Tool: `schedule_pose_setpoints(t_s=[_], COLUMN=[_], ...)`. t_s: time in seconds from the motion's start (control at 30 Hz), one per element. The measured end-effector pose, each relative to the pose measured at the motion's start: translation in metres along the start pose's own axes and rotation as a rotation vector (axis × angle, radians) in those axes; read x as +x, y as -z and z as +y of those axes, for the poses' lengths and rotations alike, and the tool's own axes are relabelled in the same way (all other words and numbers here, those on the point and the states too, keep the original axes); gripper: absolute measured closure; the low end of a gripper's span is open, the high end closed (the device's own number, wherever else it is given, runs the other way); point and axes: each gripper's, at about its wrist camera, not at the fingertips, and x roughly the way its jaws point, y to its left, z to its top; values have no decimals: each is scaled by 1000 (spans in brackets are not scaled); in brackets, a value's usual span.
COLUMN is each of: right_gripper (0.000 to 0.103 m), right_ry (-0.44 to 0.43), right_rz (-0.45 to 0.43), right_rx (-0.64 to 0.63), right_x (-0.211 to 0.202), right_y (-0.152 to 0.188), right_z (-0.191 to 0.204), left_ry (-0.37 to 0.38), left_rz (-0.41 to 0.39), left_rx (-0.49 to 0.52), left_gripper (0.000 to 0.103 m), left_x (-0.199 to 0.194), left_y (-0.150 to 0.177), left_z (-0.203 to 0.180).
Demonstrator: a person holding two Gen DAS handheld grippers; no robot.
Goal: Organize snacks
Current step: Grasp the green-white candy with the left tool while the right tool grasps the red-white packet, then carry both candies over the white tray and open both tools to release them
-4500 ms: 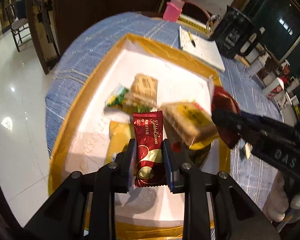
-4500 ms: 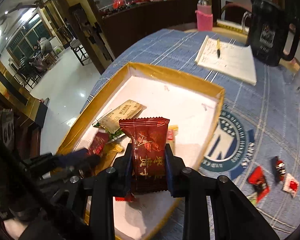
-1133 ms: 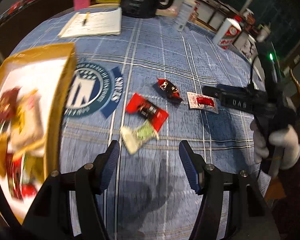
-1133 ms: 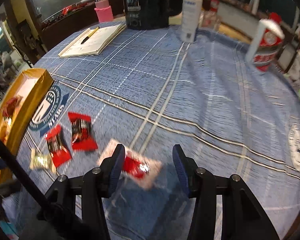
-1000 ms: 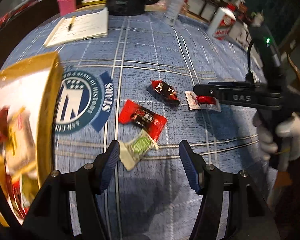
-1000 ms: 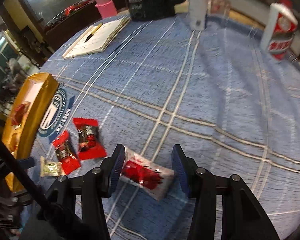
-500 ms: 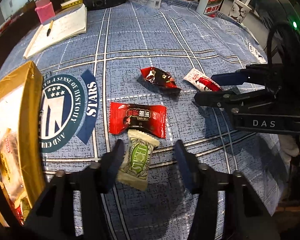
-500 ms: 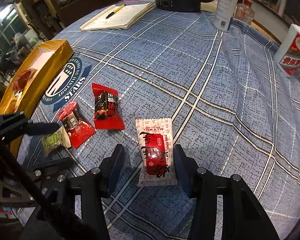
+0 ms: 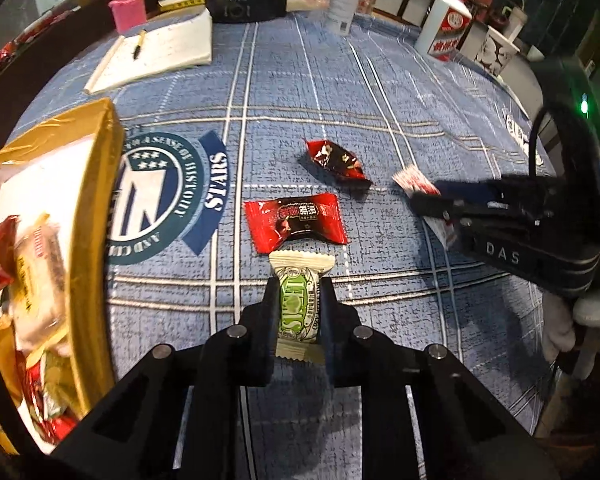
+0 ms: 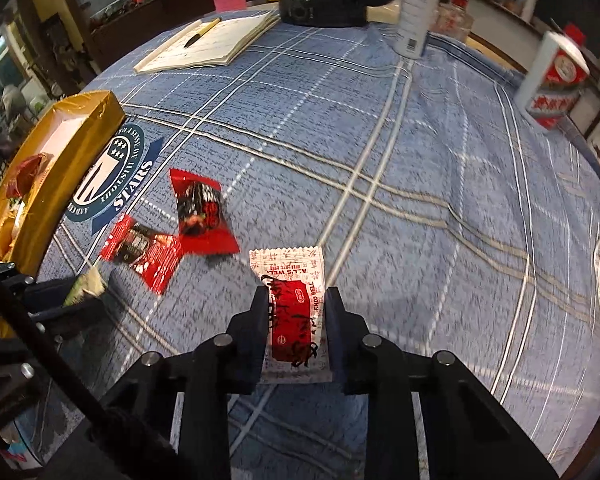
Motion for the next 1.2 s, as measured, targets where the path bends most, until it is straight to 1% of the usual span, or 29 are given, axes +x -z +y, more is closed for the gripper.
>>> schedule_pose_setpoints(t_s=[0.13,0.23,0.3,0.4,0.53,0.67,0.83,1.0,1.2], right_gripper=[77,77,77,77,77,77,77,76,76], right_ry=[-18,-33,-47,-69,-101,-133,-163,-184,-206], right_rz=[-20,-38,-52,-70,-90,-107,-121,-121,-117], right_rx=[26,34,32,16,-21,-79,-150,-197,-235], right_x=[-17,-31,-41,-55,-68,-80,-88,-89,-87], right_y=[15,23,27,31,31,27,20,15,4], right_z=[-3,1,8,22,50,87,130,166,207], left_ry=[18,49,47,25,-34,-93,-147,-176,-179], left_rz=[-44,-72,-89,-112,-133,-145,-149,-142,-135], left_rx=[-34,-71,-87,-110,-148,-219,-308,-362,-388], left_gripper=[83,83,83,83,83,83,83,83,83], left_x=[-21,-38,-49,-67,-86,-100,-110,-113,-114], left_y=[7,14,20,33,48,66,83,94,97], left_z=[-1,3,6,12,28,58,96,125,153])
